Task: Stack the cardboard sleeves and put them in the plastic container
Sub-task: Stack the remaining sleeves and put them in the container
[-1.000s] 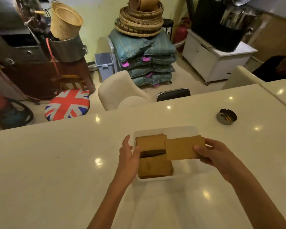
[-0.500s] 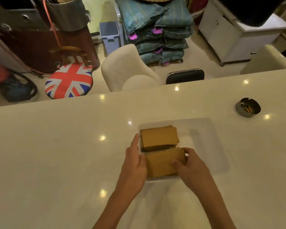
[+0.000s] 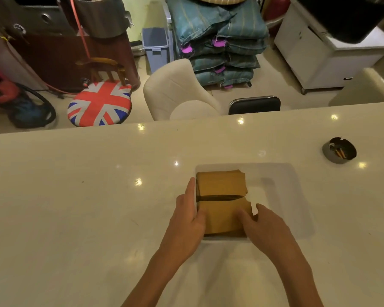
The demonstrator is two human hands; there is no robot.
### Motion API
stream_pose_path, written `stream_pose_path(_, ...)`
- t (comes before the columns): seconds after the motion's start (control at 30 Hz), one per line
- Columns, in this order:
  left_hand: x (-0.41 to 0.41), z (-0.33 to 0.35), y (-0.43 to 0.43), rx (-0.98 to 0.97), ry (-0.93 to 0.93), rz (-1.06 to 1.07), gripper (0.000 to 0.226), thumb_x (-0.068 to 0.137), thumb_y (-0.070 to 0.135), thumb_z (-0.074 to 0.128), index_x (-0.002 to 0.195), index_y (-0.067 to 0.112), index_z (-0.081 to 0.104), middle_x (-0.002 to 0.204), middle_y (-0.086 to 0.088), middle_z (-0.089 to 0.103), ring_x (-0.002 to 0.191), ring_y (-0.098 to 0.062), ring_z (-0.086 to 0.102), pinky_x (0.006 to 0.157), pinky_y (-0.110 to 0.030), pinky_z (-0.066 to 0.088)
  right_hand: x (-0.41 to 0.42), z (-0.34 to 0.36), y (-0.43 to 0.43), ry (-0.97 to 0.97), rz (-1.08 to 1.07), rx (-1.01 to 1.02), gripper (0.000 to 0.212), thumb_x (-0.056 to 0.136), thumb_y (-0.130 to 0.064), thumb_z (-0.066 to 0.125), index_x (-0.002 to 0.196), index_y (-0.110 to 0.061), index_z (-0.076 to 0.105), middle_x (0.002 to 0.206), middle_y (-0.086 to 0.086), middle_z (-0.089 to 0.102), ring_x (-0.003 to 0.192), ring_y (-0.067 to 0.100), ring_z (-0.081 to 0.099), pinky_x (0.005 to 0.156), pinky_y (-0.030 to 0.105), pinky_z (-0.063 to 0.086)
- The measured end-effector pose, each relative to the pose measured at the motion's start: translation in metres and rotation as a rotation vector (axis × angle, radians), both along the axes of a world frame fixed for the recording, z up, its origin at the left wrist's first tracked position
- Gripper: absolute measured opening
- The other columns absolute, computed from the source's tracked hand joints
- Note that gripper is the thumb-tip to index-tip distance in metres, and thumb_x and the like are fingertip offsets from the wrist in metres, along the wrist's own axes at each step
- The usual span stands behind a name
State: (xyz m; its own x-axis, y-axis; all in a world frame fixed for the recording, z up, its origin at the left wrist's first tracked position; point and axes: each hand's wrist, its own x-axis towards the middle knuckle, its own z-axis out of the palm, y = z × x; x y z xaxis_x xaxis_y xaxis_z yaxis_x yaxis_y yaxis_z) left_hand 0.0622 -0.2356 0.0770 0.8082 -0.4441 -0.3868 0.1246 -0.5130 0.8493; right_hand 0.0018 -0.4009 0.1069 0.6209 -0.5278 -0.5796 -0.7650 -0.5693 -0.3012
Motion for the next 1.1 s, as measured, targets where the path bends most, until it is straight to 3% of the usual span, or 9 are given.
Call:
stream_pose_path(0.07,-0.001,0.001,0.000,0.027,-0.019,-0.071,0.083,0.100,0.028,0.051,0.151,0.045,-0.012,0.139,0.011,0.027,0.108,0.001,0.045,0.081,-0.009,0.039,0.001,0.000,-0.001,0.029,0.019,0.002,0.047,0.095,-0.056,0.038,0.109,-0.014,0.053,0.105,0.002,0.063,0.088,0.019,0.056,0.077,0.031,0.044)
stream_pose_path(0.23,-0.004,0.003,-0.006,0.102,-0.099,-0.108,0.100,0.096,0.031,0.058,0.144,0.044,-0.028,0.149,0.007,0.016,0.130,-0.017,0.038,0.105,-0.037,0.044,0.001,0.001,0.007,0.012,0.056,-0.033,0.045,0.097,-0.055,0.035,0.101,-0.015,0.054,0.094,-0.001,0.059,0.085,0.019,0.056,0.076,0.031,0.044)
stream_pose_path(0.33,-0.004,0.002,-0.007,0.096,-0.096,-0.103,0.099,0.096,0.030,0.059,0.146,0.043,-0.026,0.148,0.007,0.016,0.132,-0.019,0.037,0.106,-0.040,0.044,0.002,0.010,0.004,-0.027,-0.029,0.012,0.062,0.097,-0.061,0.030,0.124,-0.009,0.051,0.122,0.009,0.062,0.101,0.025,0.058,0.086,0.032,0.043)
stream_pose_path(0.47,-0.003,0.000,-0.006,0.037,-0.043,-0.069,0.084,0.100,0.037,0.050,0.149,0.047,-0.018,0.149,0.007,0.019,0.127,-0.013,0.037,0.102,-0.032,0.042,0.023,0.024,-0.011,-0.234,-0.275,0.140,0.090,0.090,-0.073,0.015,0.156,-0.013,0.016,0.157,0.012,0.033,0.142,0.032,0.035,0.115,0.043,0.026)
stream_pose_path(0.6,-0.003,-0.001,-0.008,-0.017,0.008,0.005,0.064,0.105,0.037,0.033,0.150,0.048,-0.011,0.148,0.006,0.025,0.119,-0.005,0.035,0.096,-0.025,0.032,0.056,0.020,-0.019,-0.218,-0.324,0.290,0.088,0.092,-0.070,0.008,0.136,-0.006,0.050,0.135,0.016,0.055,0.127,0.032,0.049,0.111,0.040,0.030)
stream_pose_path(0.67,-0.004,-0.001,-0.009,-0.044,0.016,0.021,0.061,0.106,0.037,0.030,0.150,0.050,-0.009,0.144,0.007,0.028,0.117,-0.003,0.035,0.095,-0.024,0.031,0.062,0.011,-0.018,-0.199,-0.282,0.334,0.089,0.084,-0.078,0.003,0.117,-0.018,0.060,0.114,0.011,0.062,0.115,0.029,0.055,0.113,0.043,0.034)
stream_pose_path(0.8,-0.007,-0.005,-0.008,-0.057,0.019,0.032,0.057,0.106,0.042,0.025,0.149,0.052,-0.010,0.142,0.013,0.028,0.111,0.003,0.037,0.094,-0.023,0.031,0.059,0.001,-0.015,-0.204,-0.282,0.338,0.096,0.085,-0.077,0.005,0.149,-0.012,0.035,0.150,0.013,0.043,0.134,0.029,0.043,0.116,0.044,0.026)
stream_pose_path(1.0,-0.015,-0.011,0.001,-0.048,0.000,0.080,0.054,0.107,0.039,0.023,0.148,0.056,-0.007,0.126,0.022,0.039,0.096,0.016,0.045,0.081,-0.008,0.034,-0.012,0.006,-0.047,-0.740,-0.218,-0.159,0.067,0.098,-0.062,0.019,0.151,-0.022,0.033,0.158,0.001,0.033,0.149,0.020,0.022,0.121,0.043,0.018)
stream_pose_path(1.1,-0.020,-0.009,0.013,-0.049,-0.011,0.137,0.052,0.106,0.039,0.023,0.149,0.055,-0.004,0.130,0.020,0.043,0.104,0.006,0.051,0.084,-0.012,0.038,-0.048,-0.020,-0.060,-0.623,-0.297,0.057,0.067,0.097,-0.063,0.021,0.150,-0.024,0.035,0.157,0.000,0.036,0.146,0.022,0.028,0.119,0.043,0.022)
